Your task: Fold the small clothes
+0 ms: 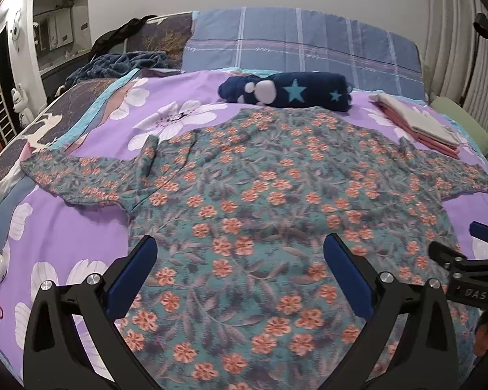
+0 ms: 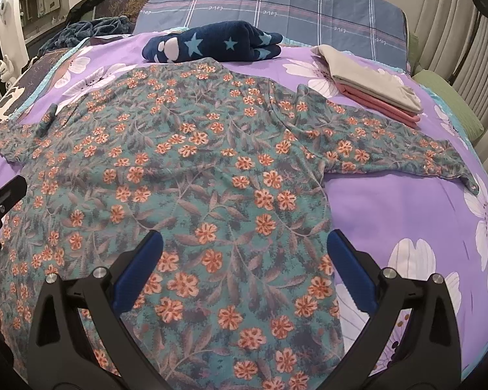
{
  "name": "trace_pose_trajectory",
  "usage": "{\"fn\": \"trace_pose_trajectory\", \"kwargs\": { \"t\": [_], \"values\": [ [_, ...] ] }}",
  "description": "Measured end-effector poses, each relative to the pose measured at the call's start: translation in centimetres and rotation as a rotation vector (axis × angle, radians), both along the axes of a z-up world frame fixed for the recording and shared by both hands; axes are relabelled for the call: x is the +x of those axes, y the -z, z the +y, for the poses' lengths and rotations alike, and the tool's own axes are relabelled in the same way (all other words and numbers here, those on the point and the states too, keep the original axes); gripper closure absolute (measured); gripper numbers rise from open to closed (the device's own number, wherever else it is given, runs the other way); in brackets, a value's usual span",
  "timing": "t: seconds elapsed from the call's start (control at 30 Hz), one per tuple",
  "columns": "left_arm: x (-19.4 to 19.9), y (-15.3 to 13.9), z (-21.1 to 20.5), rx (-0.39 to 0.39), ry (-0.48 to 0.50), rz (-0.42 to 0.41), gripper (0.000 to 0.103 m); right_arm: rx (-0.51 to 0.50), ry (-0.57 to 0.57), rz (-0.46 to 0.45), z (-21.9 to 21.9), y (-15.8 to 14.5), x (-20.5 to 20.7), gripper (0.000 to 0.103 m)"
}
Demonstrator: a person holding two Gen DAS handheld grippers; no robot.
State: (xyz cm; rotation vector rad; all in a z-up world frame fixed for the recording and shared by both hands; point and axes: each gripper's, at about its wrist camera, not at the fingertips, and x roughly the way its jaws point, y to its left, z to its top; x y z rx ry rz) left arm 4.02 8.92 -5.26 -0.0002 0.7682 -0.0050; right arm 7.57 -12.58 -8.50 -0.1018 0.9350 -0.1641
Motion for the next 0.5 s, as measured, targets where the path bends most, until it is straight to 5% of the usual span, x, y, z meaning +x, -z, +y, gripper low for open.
{"fn": "trace_pose_trajectory", "kwargs": {
  "t": [0.13,0.3,0.5],
  "values": [
    [1.1,0.9,3.1,-0.052,-0.027,0.014,0.010,-0.003,-0.003,0.016,0.1,0.4,0.5,0.002],
    [3.8,1.7,12.5,-0.274,-0.130,-0.009,0.029,-0.025,-0.016,0.022,0.4,0.6,0.8,0.002],
    [8.2,3.8,27.5,-0.412,-0.457,-0.005,0.034,-0.023,0.039,0.027,-0.9,1.0,1.0,0.002]
  ]
}}
